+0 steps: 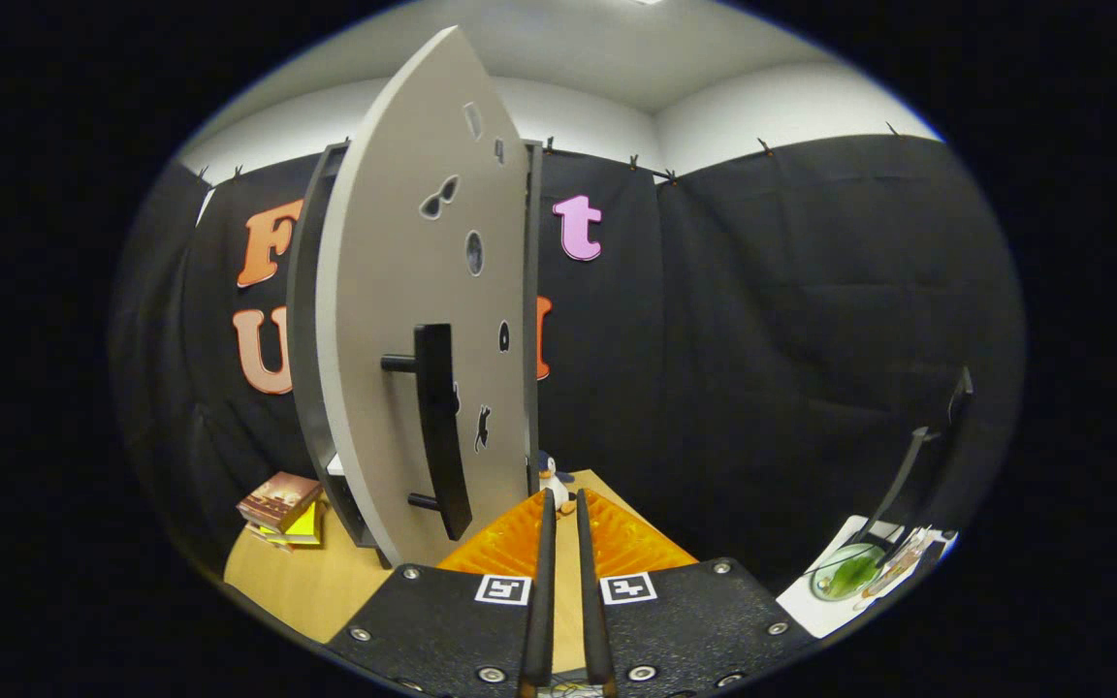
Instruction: Open the shoe cabinet door, grab the shoes and put them into the shoe cabinet, then close the shoe cabinet door.
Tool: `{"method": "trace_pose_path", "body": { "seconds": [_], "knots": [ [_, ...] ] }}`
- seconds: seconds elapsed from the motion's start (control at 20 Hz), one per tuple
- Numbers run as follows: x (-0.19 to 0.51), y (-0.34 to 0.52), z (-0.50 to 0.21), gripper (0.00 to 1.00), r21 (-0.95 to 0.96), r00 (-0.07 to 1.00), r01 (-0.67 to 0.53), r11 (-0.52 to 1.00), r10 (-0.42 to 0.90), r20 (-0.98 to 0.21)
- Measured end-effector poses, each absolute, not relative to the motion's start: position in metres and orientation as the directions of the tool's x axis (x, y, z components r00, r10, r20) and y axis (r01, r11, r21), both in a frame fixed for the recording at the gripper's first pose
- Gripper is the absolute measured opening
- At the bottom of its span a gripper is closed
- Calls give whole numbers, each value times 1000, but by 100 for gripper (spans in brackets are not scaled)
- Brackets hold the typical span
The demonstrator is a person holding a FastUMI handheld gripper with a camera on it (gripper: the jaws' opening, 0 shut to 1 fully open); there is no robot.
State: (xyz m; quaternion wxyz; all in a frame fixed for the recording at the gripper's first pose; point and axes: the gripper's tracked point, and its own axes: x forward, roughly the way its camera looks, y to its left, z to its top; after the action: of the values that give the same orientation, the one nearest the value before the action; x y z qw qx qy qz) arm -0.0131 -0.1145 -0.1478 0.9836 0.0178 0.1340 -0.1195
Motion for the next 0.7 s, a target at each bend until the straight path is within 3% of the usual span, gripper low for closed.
{"method": "trace_pose_path", "body": {
  "seconds": [0.2, 0.35, 0.7],
  "knots": [
    [-3, -50, -118, 9, 37, 984, 101, 994, -95, -152],
    [20, -56, -136, 15, -105, 967, 154, 982, -172, -187],
    [30, -84, -141, 19, -81, 960, 192, 978, -205, -192]
  ]
}}
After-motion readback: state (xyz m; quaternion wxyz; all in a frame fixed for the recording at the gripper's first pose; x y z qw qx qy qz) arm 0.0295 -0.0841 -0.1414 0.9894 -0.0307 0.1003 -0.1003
